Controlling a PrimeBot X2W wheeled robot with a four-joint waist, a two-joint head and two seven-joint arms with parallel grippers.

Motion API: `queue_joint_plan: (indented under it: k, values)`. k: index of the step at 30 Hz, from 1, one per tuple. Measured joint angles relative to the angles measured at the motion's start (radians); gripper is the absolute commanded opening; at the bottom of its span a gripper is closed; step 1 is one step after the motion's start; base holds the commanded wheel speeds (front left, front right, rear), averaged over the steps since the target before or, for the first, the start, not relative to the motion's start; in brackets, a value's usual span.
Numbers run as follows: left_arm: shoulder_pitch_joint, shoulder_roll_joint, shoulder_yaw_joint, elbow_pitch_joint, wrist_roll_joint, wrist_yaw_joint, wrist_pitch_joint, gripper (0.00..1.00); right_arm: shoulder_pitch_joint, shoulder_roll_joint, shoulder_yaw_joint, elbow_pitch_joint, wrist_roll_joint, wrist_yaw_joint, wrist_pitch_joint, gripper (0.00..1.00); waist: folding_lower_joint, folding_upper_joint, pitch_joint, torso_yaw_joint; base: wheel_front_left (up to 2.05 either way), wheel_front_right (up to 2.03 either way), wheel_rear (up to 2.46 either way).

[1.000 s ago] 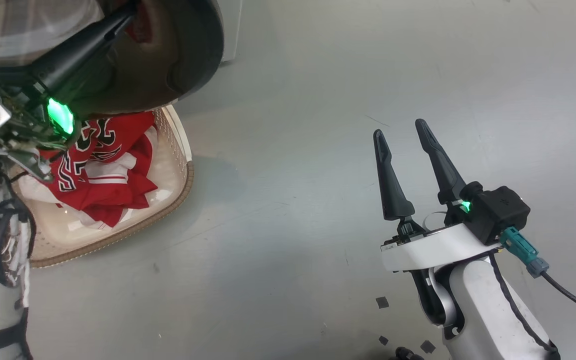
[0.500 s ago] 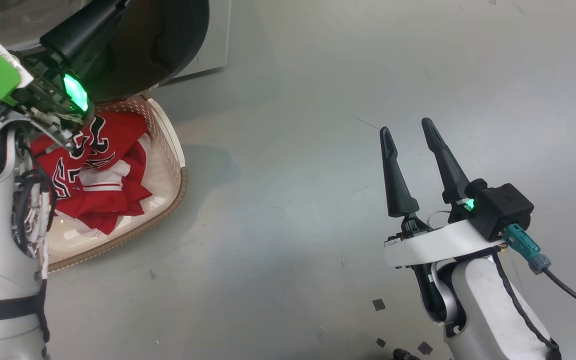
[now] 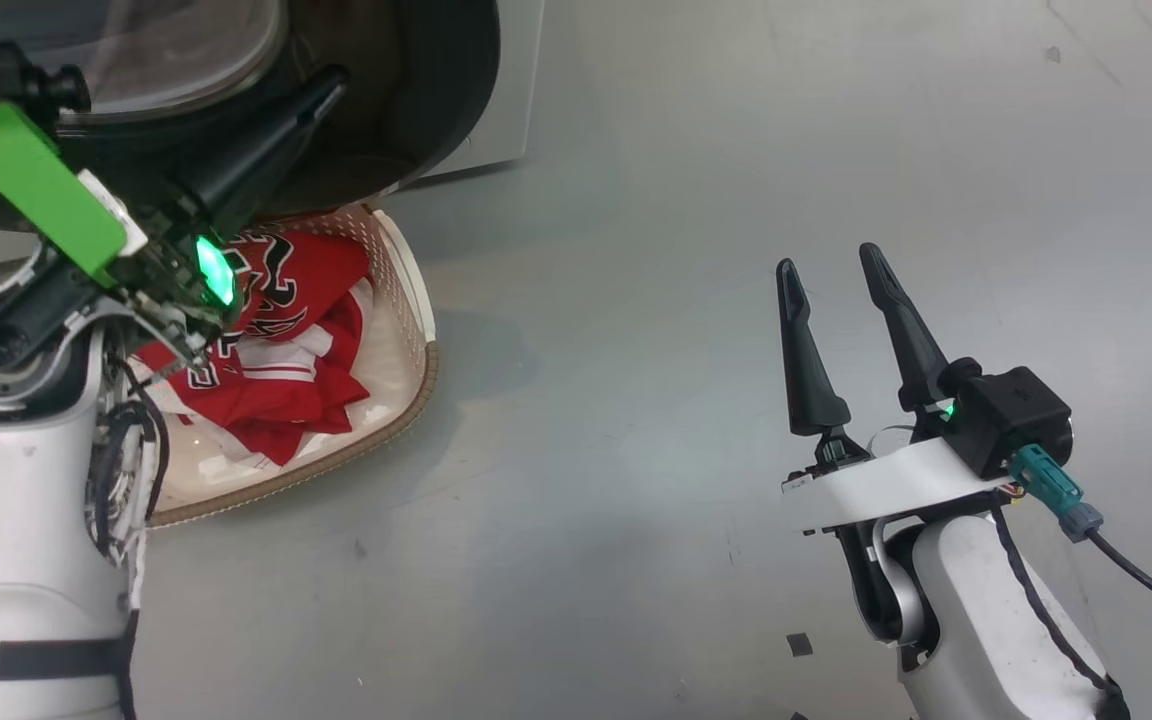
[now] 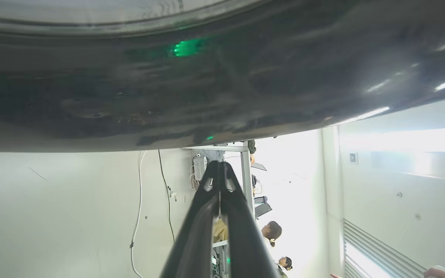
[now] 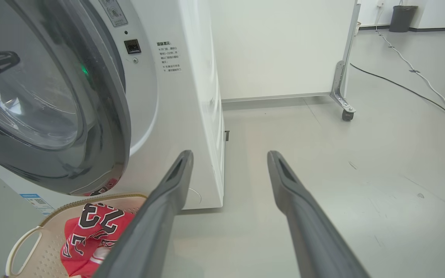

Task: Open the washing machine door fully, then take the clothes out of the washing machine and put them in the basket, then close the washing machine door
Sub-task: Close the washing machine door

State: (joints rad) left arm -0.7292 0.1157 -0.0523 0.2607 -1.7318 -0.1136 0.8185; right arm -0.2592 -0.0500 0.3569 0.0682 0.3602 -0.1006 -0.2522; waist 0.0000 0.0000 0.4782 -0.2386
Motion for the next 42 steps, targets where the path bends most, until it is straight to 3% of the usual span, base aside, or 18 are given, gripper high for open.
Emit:
queue_joint_plan:
  k: [12,15,16,18,19,35,42]
  values:
    - [0.205,-0.027,0.06,-0.039,-0.001,-0.007,-0.03,0.0,0.025,0.0,-0.021,0.059,-0.01,0.016,0.0,1.0,0.0,0.0,-0.102,0.087,0.0,0.0,0.0]
    - [0.262,-0.04,0.088,-0.08,-0.003,-0.007,-0.045,0.41,0.037,-0.001,-0.022,0.071,-0.01,0.021,0.0,1.0,0.0,0.0,-0.135,0.105,0.0,0.0,0.0]
    - [0.284,-0.041,0.096,-0.09,-0.003,-0.007,-0.052,0.48,0.043,0.0,-0.022,0.076,-0.01,0.023,0.0,1.0,0.0,0.0,-0.146,0.111,0.0,0.0,0.0]
    - [0.336,-0.045,0.113,-0.11,-0.003,-0.007,-0.064,0.89,0.054,-0.001,-0.024,0.083,-0.01,0.028,0.0,1.0,0.0,0.0,-0.168,0.121,0.0,0.0,0.0]
    - [0.364,-0.048,0.12,-0.118,-0.003,-0.007,-0.068,0.99,0.061,0.0,-0.025,0.086,-0.01,0.029,0.0,1.0,0.0,0.0,-0.179,0.126,0.0,0.0,0.0]
    - [0.694,-0.076,0.22,-0.266,-0.022,-0.007,-0.206,1.0,0.152,0.0,-0.053,0.113,-0.01,0.038,0.0,1.0,0.0,0.0,-0.319,0.184,0.0,0.0,0.0]
    - [0.744,-0.08,0.293,-0.379,0.156,-0.007,-0.38,1.0,0.178,0.0,-0.056,0.117,-0.011,0.047,0.0,1.0,0.0,0.0001,-0.355,0.195,0.0,0.0,0.0]
